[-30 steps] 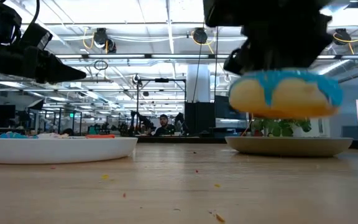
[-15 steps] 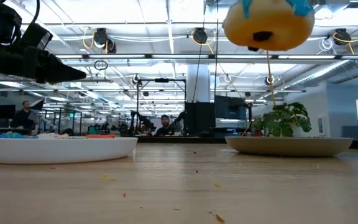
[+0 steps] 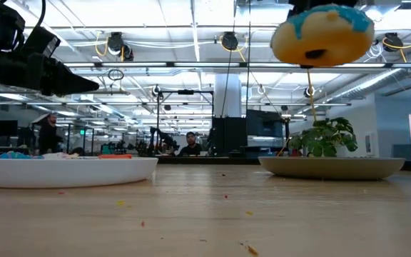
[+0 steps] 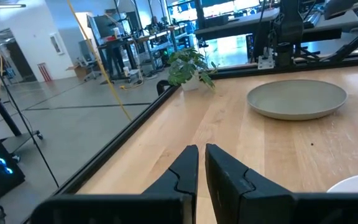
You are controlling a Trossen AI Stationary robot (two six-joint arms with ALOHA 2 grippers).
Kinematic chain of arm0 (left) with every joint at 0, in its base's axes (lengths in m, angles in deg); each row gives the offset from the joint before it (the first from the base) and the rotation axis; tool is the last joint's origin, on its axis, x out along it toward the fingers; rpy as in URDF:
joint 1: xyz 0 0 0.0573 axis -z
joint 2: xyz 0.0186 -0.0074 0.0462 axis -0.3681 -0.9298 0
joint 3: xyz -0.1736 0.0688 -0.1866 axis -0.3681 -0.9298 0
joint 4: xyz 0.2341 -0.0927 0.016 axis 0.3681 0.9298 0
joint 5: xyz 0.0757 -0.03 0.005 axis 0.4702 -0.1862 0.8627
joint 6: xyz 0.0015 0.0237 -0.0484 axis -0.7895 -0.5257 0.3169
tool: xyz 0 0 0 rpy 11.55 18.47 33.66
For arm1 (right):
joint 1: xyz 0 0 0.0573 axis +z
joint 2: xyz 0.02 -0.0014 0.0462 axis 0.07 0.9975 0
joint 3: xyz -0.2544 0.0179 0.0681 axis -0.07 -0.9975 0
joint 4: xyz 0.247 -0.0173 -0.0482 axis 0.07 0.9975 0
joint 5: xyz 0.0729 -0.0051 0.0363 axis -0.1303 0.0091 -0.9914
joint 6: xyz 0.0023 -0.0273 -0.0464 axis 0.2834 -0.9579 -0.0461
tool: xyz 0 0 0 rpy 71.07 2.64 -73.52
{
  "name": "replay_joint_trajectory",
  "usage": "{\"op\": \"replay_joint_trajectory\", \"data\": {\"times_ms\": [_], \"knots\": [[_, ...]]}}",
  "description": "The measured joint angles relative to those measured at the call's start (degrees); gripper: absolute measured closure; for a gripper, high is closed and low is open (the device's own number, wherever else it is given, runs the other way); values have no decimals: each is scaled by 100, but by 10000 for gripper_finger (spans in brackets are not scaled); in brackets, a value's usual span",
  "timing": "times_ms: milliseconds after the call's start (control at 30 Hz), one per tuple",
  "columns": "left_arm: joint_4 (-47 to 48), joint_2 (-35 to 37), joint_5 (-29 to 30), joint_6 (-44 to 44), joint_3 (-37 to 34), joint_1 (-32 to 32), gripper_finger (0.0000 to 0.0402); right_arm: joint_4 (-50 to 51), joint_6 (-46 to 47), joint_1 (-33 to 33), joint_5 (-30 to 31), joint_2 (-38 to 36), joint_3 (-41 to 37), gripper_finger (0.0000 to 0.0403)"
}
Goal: Pick & Place donuts
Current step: Put the big blue donut on the gray plate
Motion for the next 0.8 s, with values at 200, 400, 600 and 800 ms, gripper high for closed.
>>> {"op": "replay_joint_trajectory", "data": {"times_ms": [200, 400, 600, 800], "knots": [[0, -2, 0, 0, 0, 2, 364, 357, -54, -386, 20, -176, 0, 385], [3, -1, -2, -2, 0, 1, 364, 715, -152, -948, 29, -442, 0, 385], [-7, 0, -13, -2, 0, 2, 364, 991, -512, -1571, 27, -498, 0, 385], [-32, 0, -31, -2, -4, 2, 364, 916, -1116, -2227, 25, -503, -100, 385]]}}
